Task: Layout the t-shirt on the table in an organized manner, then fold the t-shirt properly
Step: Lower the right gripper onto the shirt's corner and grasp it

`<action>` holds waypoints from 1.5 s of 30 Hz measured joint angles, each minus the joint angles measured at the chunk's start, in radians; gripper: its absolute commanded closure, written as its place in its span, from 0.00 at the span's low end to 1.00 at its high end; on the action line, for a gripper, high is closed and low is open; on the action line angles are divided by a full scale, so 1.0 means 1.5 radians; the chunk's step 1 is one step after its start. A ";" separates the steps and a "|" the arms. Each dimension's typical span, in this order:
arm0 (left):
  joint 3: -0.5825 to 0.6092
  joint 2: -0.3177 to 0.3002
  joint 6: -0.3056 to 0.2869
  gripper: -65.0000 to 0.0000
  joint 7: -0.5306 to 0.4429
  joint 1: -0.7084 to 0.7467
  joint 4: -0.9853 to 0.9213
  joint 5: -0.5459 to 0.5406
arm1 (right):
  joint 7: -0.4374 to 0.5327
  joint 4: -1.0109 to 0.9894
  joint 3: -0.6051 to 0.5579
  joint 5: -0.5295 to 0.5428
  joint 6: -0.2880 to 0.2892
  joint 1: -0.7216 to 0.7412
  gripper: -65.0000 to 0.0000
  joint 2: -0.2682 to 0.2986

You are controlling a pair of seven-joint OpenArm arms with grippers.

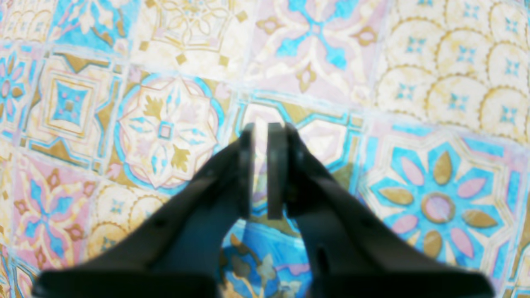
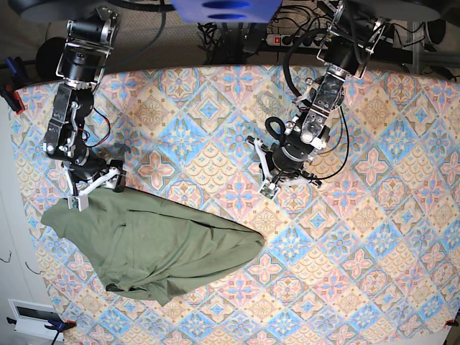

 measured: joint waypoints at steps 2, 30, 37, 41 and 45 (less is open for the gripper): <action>0.000 0.000 0.000 0.87 0.000 0.001 0.002 0.000 | 0.001 -0.023 0.000 0.000 -0.001 0.014 0.40 0.000; -0.030 0.019 0.000 0.88 -0.002 0.004 0.002 -0.003 | -0.030 0.189 -0.055 0.003 0.000 -0.126 0.99 -0.022; -0.087 0.022 0.003 0.87 -0.001 0.002 0.002 -0.041 | -0.016 0.202 -0.078 -0.020 0.003 -0.176 0.99 -0.029; -0.084 0.024 0.001 0.87 -0.002 0.003 0.002 -0.052 | 0.017 0.123 -0.050 -0.022 0.000 -0.092 0.93 -0.023; -0.085 0.024 0.002 0.87 -0.003 0.009 0.002 -0.051 | 0.014 0.046 -0.026 -0.022 0.007 -0.033 0.78 -0.030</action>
